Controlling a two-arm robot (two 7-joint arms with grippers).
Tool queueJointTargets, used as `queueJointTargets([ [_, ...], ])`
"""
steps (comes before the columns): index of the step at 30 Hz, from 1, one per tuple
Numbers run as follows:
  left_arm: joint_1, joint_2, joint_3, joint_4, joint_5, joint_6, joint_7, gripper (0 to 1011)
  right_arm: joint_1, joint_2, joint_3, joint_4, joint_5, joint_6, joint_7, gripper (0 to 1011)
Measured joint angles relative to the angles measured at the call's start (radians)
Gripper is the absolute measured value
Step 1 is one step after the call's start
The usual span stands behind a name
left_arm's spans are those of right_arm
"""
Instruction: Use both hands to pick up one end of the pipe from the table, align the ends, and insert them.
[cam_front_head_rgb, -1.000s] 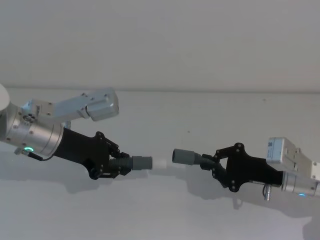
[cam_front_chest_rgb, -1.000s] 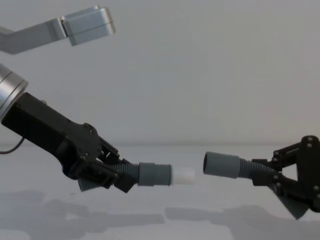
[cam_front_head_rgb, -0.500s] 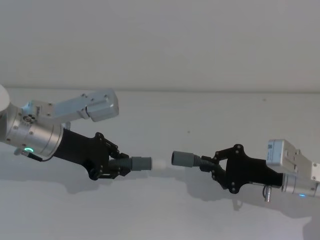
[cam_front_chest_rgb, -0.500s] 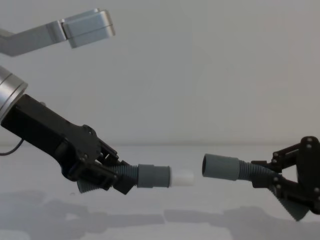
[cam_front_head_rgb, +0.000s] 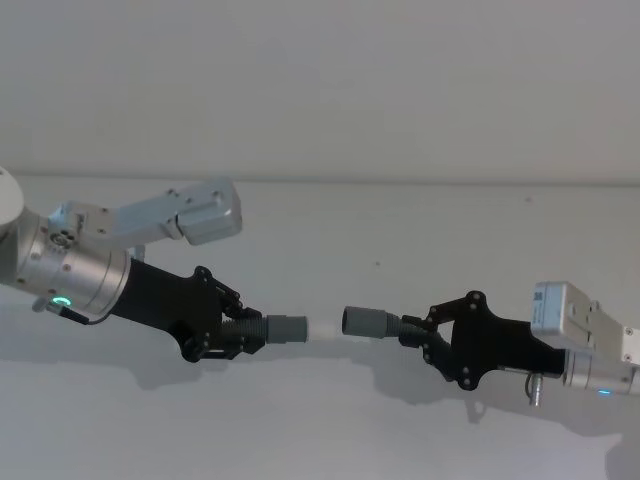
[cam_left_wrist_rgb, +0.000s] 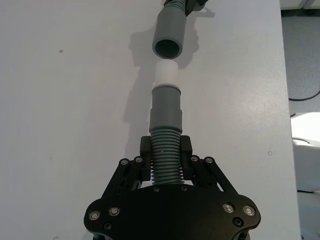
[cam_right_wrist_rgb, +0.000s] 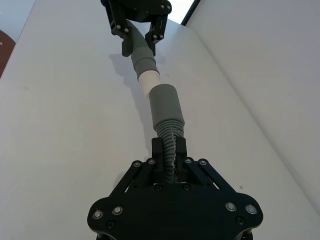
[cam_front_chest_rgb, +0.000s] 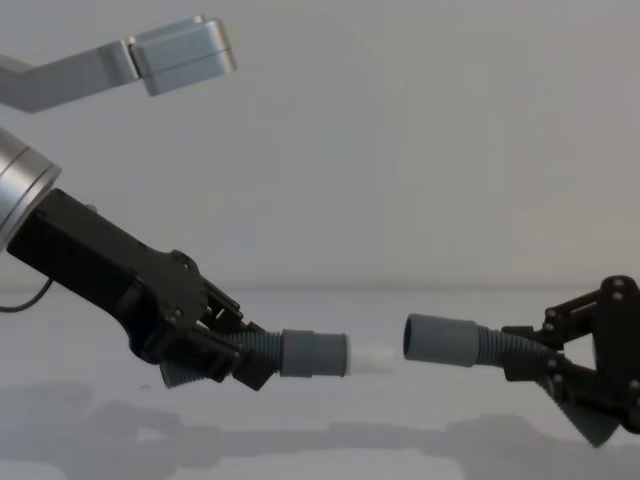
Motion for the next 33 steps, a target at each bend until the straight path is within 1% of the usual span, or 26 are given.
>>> queueJointTargets([
  [33, -0.031, -0.014, 0.033, 0.031, -0.016, -0.012, 0.0, 315, 0.019, 0.011, -0.037, 0.008, 0.01, 0.008, 0.008, 122],
])
